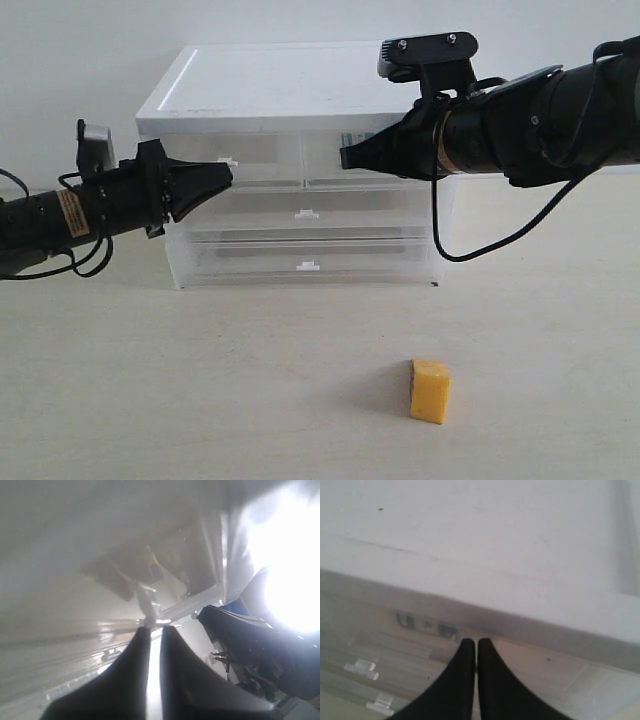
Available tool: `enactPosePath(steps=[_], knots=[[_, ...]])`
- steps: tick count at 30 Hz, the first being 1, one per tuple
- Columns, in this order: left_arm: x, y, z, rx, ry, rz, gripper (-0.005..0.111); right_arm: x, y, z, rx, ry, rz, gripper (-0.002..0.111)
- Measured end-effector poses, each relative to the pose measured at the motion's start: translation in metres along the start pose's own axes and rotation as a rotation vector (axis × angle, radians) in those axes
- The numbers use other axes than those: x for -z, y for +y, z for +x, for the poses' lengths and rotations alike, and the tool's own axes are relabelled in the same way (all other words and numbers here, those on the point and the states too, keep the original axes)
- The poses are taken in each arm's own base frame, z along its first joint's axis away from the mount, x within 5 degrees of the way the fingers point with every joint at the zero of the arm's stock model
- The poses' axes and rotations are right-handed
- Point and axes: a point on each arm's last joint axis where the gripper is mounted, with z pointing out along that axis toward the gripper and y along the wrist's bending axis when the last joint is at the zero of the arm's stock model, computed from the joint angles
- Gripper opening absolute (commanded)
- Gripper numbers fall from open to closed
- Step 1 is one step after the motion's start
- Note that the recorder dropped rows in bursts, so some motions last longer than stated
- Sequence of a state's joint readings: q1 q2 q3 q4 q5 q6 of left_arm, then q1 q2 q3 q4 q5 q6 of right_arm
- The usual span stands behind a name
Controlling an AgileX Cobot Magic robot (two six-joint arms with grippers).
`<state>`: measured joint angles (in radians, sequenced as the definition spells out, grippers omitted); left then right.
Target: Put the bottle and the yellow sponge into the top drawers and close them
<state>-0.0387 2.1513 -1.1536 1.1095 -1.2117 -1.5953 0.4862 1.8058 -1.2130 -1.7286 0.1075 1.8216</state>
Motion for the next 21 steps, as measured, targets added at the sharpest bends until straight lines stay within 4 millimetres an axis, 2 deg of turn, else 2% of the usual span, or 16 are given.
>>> enactPosePath(steps=[4, 10, 13, 16, 17, 21], knots=[[0.006, 0.0, 0.006, 0.014, 0.003, -0.014, 0.004, 0.0, -0.001, 0.0, 0.001, 0.001, -0.001, 0.0], [0.013, -0.013, 0.009, -0.026, -0.003, -0.015, 0.005, 0.0, -0.001, 0.0, 0.0, 0.002, -0.006, 0.0], [0.013, -0.02, 0.005, -0.027, -0.017, -0.006, 0.02, 0.0, -0.001, 0.0, 0.001, 0.003, -0.008, 0.0], [0.014, -0.022, 0.004, -0.014, -0.025, -0.004, 0.048, 0.0, -0.001, 0.0, 0.003, 0.003, -0.008, 0.0], [0.014, -0.022, 0.004, -0.005, -0.025, -0.004, 0.053, 0.0, -0.001, 0.0, 0.003, 0.003, -0.008, 0.0], [0.011, -0.025, 0.0, 0.004, 0.006, 0.002, 0.054, 0.0, -0.001, 0.0, 0.004, 0.003, -0.01, 0.0]])
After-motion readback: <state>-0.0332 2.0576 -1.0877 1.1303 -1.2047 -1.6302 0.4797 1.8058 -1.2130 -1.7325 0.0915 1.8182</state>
